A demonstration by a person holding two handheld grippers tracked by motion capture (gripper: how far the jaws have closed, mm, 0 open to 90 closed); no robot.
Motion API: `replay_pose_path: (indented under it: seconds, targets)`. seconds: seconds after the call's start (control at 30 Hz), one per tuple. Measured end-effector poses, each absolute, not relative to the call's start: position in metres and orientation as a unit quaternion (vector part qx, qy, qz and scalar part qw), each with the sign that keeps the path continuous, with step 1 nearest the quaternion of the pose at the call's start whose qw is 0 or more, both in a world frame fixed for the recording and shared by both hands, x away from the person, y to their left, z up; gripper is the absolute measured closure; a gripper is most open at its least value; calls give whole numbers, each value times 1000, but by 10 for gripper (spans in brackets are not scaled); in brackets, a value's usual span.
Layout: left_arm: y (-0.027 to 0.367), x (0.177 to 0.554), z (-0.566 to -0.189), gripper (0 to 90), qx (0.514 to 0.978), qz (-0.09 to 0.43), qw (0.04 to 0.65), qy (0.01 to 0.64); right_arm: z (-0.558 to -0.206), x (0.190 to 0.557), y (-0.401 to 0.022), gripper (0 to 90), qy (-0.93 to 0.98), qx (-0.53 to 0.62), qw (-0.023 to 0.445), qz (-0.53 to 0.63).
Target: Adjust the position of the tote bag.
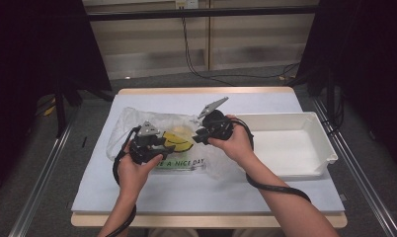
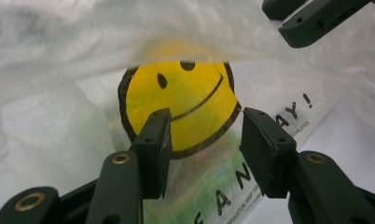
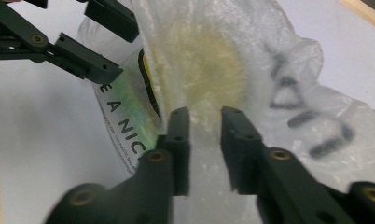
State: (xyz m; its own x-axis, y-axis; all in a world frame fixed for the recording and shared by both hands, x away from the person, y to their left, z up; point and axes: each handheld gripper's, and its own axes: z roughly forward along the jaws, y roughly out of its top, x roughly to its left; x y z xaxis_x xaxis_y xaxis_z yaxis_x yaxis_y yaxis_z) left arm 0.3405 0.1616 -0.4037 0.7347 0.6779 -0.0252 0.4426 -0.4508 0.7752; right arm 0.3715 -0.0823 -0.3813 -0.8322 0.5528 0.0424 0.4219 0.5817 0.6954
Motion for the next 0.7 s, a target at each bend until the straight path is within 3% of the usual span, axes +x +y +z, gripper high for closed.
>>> replay_pose_path:
  seconds: [0.17, 0.53, 0.7]
  targets:
    - [158, 344, -401, 529, 837, 153, 405, 333, -379, 370, -83, 900, 882, 275, 79, 375]
    - [151, 350, -396, 548, 827, 146, 425, 338, -377, 368, -87, 900, 879, 275, 78, 381]
    - [151, 351, -396, 608, 829, 142, 424, 334, -378, 367, -85, 900, 883, 270, 73, 377]
